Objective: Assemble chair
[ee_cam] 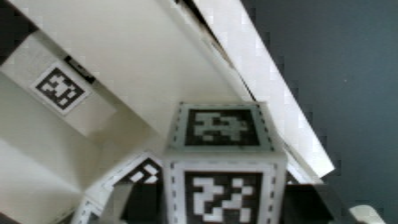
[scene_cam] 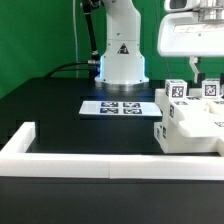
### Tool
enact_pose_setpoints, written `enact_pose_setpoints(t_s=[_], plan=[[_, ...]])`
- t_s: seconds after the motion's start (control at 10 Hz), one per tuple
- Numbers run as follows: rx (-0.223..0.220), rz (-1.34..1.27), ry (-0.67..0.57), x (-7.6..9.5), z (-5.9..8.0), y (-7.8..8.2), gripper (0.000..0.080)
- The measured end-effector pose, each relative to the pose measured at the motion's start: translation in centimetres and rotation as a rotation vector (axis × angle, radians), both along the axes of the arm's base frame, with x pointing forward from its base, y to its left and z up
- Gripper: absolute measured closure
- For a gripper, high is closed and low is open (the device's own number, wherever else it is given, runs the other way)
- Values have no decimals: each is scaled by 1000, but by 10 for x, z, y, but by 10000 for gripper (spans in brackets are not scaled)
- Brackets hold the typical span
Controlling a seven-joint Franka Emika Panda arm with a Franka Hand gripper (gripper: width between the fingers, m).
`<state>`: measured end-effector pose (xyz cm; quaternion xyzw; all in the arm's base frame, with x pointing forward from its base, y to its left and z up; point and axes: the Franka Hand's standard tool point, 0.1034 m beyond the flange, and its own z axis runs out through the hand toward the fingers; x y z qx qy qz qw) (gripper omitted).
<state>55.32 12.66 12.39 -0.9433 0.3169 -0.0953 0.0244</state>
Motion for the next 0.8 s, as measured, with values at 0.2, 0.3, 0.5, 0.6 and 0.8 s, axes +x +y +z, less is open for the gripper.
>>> enact_pose_setpoints(t_s=[0.2,0.3,0.5,0.6,0.8], plan=[[43,-170,0,0,0,0,512],[58,-225,0,0,-1,0,512],[119,-455,4,-1,-1,0,512],[119,-450,3,-1,-1,0,512],[110,-405,4,-1,-1,0,267]])
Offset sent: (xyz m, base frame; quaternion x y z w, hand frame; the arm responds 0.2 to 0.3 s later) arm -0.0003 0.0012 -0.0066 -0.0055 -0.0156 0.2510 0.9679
